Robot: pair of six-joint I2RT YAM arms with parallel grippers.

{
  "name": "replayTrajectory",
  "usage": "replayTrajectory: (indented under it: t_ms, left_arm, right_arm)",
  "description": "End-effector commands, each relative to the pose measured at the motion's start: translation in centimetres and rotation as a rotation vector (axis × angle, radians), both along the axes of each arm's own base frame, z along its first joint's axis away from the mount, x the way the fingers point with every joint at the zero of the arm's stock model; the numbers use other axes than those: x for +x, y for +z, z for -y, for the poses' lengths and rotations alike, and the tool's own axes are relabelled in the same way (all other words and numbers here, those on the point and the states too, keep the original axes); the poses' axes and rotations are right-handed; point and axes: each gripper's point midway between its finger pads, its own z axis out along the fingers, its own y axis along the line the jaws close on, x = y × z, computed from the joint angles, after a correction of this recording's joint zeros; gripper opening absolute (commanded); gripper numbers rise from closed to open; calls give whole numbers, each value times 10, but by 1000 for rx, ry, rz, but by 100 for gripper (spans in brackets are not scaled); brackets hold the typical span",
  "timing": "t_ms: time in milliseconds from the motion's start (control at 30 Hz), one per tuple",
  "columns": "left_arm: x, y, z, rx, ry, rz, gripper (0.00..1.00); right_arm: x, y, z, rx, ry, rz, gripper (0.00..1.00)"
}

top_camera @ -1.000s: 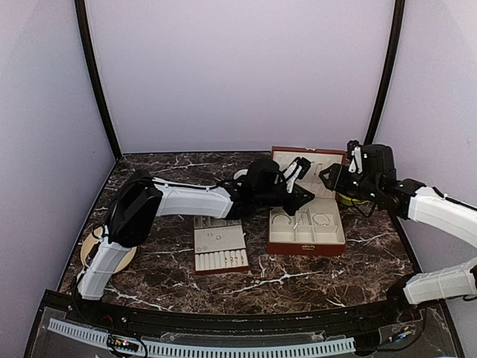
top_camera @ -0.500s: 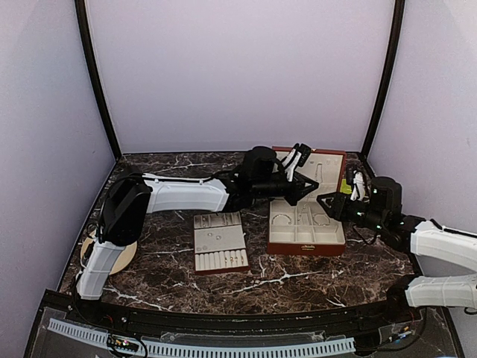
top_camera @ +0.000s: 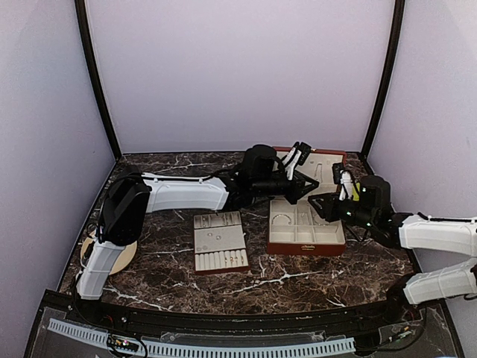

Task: Organize the mixed jewelry
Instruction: Pass from the left arm to the right

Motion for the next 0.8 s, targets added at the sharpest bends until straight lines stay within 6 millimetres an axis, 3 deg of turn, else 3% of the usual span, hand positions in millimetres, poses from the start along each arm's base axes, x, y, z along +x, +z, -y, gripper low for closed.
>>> replayTrajectory:
  t_ms: [0,267,567,767]
  left_arm:
    - [-1,48,-5,-64,-4,36,0]
    - [-1,49,-5,-67,-1,39,0]
    - [-1,49,-5,-67,-3,41,0]
    - [-1,49,-5,-70,-5,40,0]
  right_arm:
    - [9,22,-9,32,9,93,32]
    - [17,17,-19,31,33,95,26]
    - [19,15,-23,40,36,92,2]
    - [19,14,-21,37,27,95,0]
